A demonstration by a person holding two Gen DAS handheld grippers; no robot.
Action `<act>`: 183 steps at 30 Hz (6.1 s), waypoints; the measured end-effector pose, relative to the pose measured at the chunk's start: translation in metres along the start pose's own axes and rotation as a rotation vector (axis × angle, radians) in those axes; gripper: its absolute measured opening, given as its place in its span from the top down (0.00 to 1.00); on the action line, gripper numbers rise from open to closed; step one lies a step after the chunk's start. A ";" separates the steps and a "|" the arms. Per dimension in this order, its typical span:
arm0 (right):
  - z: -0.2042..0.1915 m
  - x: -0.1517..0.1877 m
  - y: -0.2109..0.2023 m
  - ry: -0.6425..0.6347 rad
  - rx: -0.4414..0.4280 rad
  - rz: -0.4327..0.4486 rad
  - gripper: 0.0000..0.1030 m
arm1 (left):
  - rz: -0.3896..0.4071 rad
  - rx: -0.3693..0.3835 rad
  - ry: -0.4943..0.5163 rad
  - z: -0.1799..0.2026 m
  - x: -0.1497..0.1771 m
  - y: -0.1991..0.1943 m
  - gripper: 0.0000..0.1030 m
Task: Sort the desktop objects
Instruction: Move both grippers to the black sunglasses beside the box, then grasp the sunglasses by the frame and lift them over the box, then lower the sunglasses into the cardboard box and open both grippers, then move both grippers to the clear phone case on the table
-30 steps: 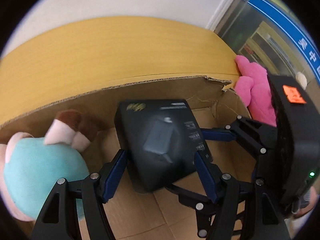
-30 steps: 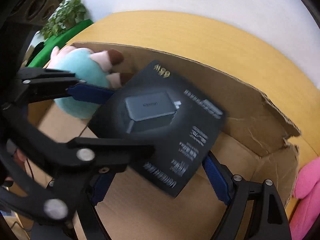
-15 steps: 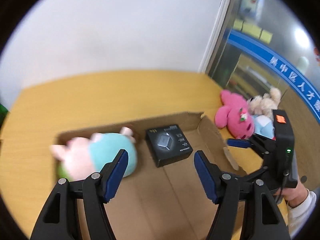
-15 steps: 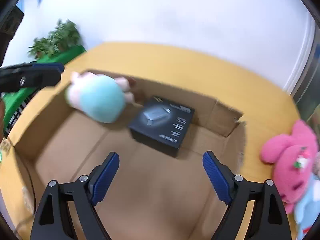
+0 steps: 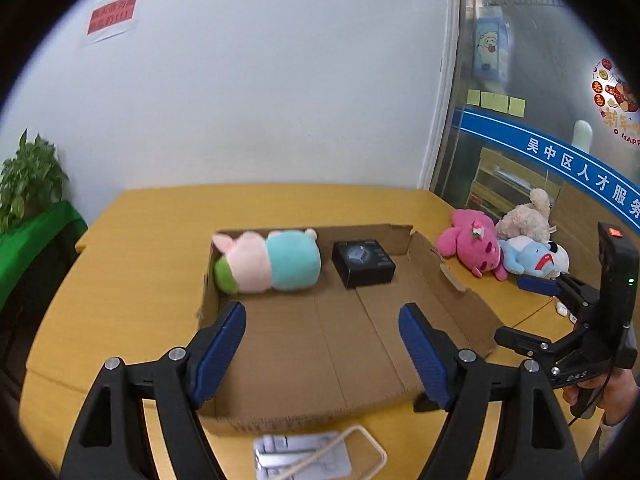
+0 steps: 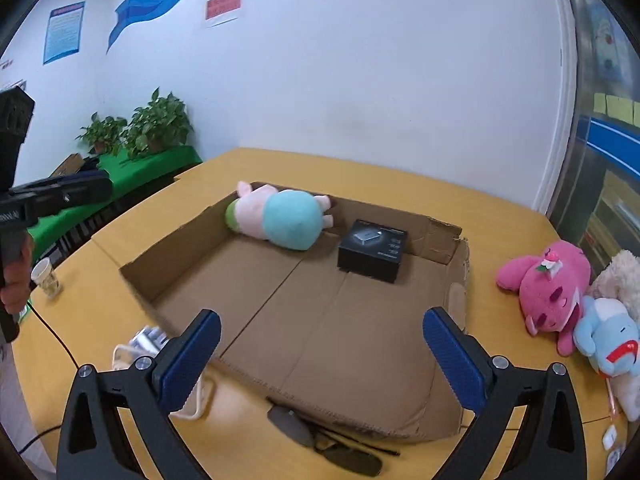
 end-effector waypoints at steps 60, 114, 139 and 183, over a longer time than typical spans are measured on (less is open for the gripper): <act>0.005 0.154 0.060 -0.159 -0.316 -0.435 0.63 | -0.450 0.366 -0.256 0.065 0.146 0.075 0.26; 0.034 0.019 0.069 0.319 -0.269 -0.211 0.97 | -0.402 0.553 -0.280 0.074 0.015 0.161 0.97; 0.154 0.034 0.220 0.425 0.048 -0.586 0.96 | -0.734 0.453 -0.345 0.087 0.045 0.344 0.97; -0.110 0.094 0.116 0.163 -0.519 -0.342 0.25 | -0.501 0.185 -0.417 -0.084 0.172 0.050 0.37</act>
Point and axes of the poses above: each gripper's, at about its wrist camera, not at the fingertips, and y roughly the way its jaws point, z to its right, x to its underside, the point moved 1 cm from there along y, roughly the way its jaws point, and after that the axes turned 4 degrees about z, right-handed, at the moved point
